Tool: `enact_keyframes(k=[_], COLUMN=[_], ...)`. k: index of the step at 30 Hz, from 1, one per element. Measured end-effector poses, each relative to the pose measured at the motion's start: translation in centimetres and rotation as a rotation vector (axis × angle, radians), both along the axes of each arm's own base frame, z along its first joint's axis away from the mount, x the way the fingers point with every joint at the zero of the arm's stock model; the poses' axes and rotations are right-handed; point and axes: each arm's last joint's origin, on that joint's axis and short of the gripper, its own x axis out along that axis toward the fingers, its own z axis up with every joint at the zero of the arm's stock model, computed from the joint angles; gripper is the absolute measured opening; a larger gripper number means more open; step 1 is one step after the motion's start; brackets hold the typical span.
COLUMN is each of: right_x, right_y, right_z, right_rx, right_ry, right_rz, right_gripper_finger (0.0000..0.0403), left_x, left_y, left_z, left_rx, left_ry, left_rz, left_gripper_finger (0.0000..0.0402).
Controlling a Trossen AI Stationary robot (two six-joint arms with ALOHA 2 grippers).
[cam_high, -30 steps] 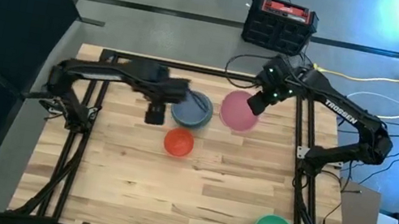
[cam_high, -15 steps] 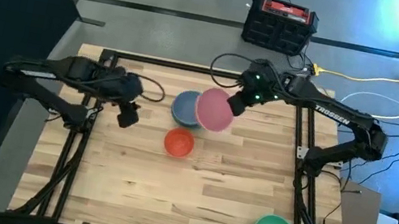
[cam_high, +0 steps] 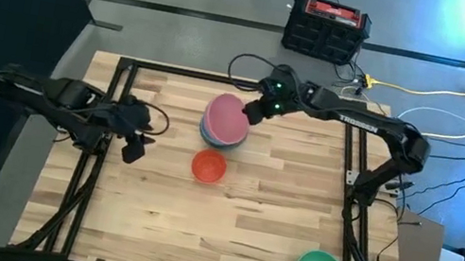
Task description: Nest bowls inside each other
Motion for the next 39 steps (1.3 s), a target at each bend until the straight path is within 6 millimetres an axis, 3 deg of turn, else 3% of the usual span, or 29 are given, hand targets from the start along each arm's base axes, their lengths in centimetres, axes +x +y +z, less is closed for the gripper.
enact_keyframes(k=[10,17,39], right_x=[2.1,2.2,2.6], right_y=[-1.2,-1.5,0.5], right_z=[-3.4,-4.3,-4.6], right_rx=[-0.007,-0.038,-0.199], right_ry=[0.055,0.113,0.225], right_rz=[-0.091,-0.139,-0.175], right_gripper_finger=[0.0,0.0,0.0], left_x=[-1.1,-0.3,0.4], left_y=[-0.8,-1.0,-1.1], left_z=[-1.7,-2.8,-3.2], left_rx=[-0.03,-0.024,-0.006], left_ry=[-0.056,-0.097,-0.159], left_rz=[-0.033,-0.046,-0.049], left_gripper_finger=[0.0169,0.0169,0.0169])
